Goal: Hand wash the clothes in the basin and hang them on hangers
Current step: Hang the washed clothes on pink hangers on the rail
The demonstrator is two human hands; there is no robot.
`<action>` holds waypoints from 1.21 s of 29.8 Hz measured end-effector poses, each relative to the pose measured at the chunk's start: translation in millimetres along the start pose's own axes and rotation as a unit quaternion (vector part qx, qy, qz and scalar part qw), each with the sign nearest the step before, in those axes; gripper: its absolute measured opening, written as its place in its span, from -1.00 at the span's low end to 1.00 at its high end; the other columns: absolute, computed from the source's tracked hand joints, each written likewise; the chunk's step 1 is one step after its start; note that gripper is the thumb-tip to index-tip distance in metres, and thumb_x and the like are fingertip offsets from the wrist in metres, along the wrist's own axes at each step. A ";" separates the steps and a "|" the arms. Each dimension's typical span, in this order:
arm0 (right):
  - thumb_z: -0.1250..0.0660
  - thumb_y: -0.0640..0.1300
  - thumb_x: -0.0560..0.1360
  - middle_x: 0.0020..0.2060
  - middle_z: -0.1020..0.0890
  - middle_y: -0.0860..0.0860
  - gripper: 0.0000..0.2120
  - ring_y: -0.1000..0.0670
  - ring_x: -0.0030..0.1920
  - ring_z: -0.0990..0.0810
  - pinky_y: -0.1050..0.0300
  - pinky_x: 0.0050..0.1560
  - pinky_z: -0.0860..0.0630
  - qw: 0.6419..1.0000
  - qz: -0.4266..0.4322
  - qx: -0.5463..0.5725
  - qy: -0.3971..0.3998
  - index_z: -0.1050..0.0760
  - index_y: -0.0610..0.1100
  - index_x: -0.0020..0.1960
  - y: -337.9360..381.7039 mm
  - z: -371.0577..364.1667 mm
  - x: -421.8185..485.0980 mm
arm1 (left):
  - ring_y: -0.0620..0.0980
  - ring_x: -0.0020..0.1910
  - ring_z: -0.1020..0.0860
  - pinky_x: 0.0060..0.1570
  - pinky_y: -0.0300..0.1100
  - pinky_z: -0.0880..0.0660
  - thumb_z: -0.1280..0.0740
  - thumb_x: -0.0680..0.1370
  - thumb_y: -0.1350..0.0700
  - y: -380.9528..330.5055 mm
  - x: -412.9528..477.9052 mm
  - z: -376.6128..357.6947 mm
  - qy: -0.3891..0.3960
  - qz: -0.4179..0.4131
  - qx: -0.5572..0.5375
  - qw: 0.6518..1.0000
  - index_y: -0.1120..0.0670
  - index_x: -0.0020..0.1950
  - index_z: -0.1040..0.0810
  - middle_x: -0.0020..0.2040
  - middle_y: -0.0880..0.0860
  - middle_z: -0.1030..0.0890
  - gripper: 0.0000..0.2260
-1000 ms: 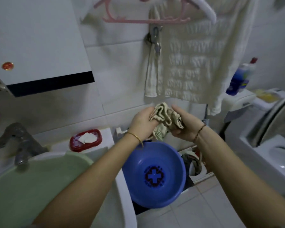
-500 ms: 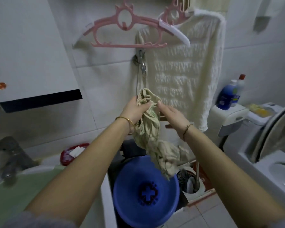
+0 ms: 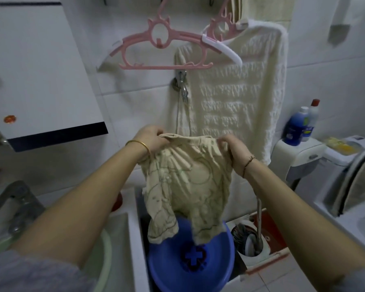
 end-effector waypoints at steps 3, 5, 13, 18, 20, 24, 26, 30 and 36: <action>-0.44 -0.17 0.34 -0.15 -0.61 -0.04 -0.78 -0.02 -0.19 -0.57 -0.01 -0.14 -0.54 0.988 0.072 -0.132 0.032 -0.55 -0.06 -0.02 7.6 -2.6 -1.5 | 0.07 -0.16 -0.46 -0.23 -0.15 -0.34 -0.36 0.51 0.06 6.6 1.9 4.2 -0.028 -0.005 0.028 0.999 0.21 -0.17 -0.58 -0.18 0.18 -0.55 -0.79; -0.39 -0.21 0.45 -0.10 -0.63 -0.08 -0.80 -0.03 -0.11 -0.58 0.02 -0.04 -0.54 0.972 0.120 -0.202 -0.024 -0.59 -0.11 0.07 15.7 5.7 3.9 | 0.10 -0.08 -0.51 -0.14 -0.15 -0.37 -0.39 0.49 0.02 10.7 4.0 3.6 -0.019 -0.005 0.063 0.998 0.22 -0.07 -0.60 -0.09 0.20 -0.59 -0.75; -0.16 -0.17 0.59 0.12 -0.55 -0.07 -0.74 -0.14 0.13 -0.51 0.01 -0.02 -0.50 0.881 0.205 -0.407 -0.125 -0.54 -0.02 0.19 28.1 10.8 11.8 | 0.14 0.12 -0.49 0.01 -0.14 -0.38 -0.31 0.56 0.06 15.8 9.2 -6.7 0.048 0.011 0.133 0.990 0.18 0.12 -0.55 0.11 0.18 -0.56 -0.77; -0.25 -0.06 0.56 -0.18 -0.52 -0.06 -0.90 -0.10 -0.19 -0.53 0.04 -0.27 -0.46 0.921 0.167 -0.320 -0.145 -0.43 -0.08 -0.07 34.0 17.3 16.7 | 0.08 -0.02 -0.51 -0.08 -0.14 -0.40 -0.37 0.51 -0.02 8.9 8.3 3.3 0.015 0.010 -0.009 1.000 0.10 -0.10 -0.58 -0.10 0.07 -0.55 -0.81; -0.32 -0.19 0.53 -0.26 -0.51 -0.12 -0.85 -0.10 -0.26 -0.52 0.03 -0.30 -0.56 0.988 0.133 -0.062 -0.047 -0.42 -0.15 -0.20 27.0 9.3 17.5 | 0.02 -0.11 -0.51 -0.15 -0.17 -0.42 -0.35 0.49 -0.16 2.4 0.5 -6.2 0.128 0.007 -0.007 0.992 0.01 -0.21 -0.55 -0.19 -0.01 -0.54 -0.75; -0.28 -0.36 0.51 -0.23 -0.61 -0.13 -0.86 -0.02 -0.32 -0.47 0.21 -0.34 -0.40 0.971 0.105 0.168 0.131 -0.46 -0.25 -0.22 26.4 -23.7 7.3 | -0.01 0.07 -0.54 0.19 -0.08 -0.45 -0.16 0.33 -0.51 -6.3 -7.7 -33.4 0.190 -0.003 -0.035 0.981 0.00 0.16 -0.56 0.07 0.01 -0.59 -0.31; -0.28 -0.33 0.48 -0.16 -0.66 -0.14 -0.98 -0.06 -0.27 -0.51 0.14 -0.23 -0.43 0.952 0.112 0.197 0.206 -0.45 -0.30 -0.11 34.5 -36.4 3.0 | -0.04 0.05 -0.48 0.10 -0.20 -0.40 -0.21 0.44 -0.39 -11.9 -0.6 -36.4 0.098 -0.015 -0.099 0.990 -0.03 0.40 -0.35 0.08 0.01 -0.50 -0.35; -0.32 -0.33 0.39 -0.12 -0.60 -0.12 -0.83 -0.02 -0.19 -0.60 0.15 -0.21 -0.55 0.953 0.148 0.164 0.209 -0.46 -0.18 -0.04 42.1 -52.6 -1.6 | -0.04 0.04 -0.52 0.02 -0.25 -0.47 -0.36 0.46 -0.13 -30.4 2.5 -43.2 0.099 -0.059 -0.179 0.977 0.05 0.29 -0.46 0.07 0.02 -0.54 -0.54; -0.25 -0.35 0.47 -0.17 -0.52 -0.07 -0.86 0.00 -0.20 -0.57 0.10 -0.22 -0.54 0.989 0.117 0.072 0.052 -0.40 -0.13 -0.08 28.0 -35.9 -0.4 | 0.08 -0.12 -0.51 -0.16 -0.14 -0.40 -0.30 0.52 0.18 -3.4 9.5 -37.9 -0.018 0.066 -0.180 0.981 0.15 0.06 -0.55 -0.11 0.12 -0.55 -0.85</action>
Point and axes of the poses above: each hand's wrist, its own x-axis towards the middle knuckle, its own z-axis out of the back of the hand, y = z × x, the point moved 6 cm from there along x, towards the middle knuckle
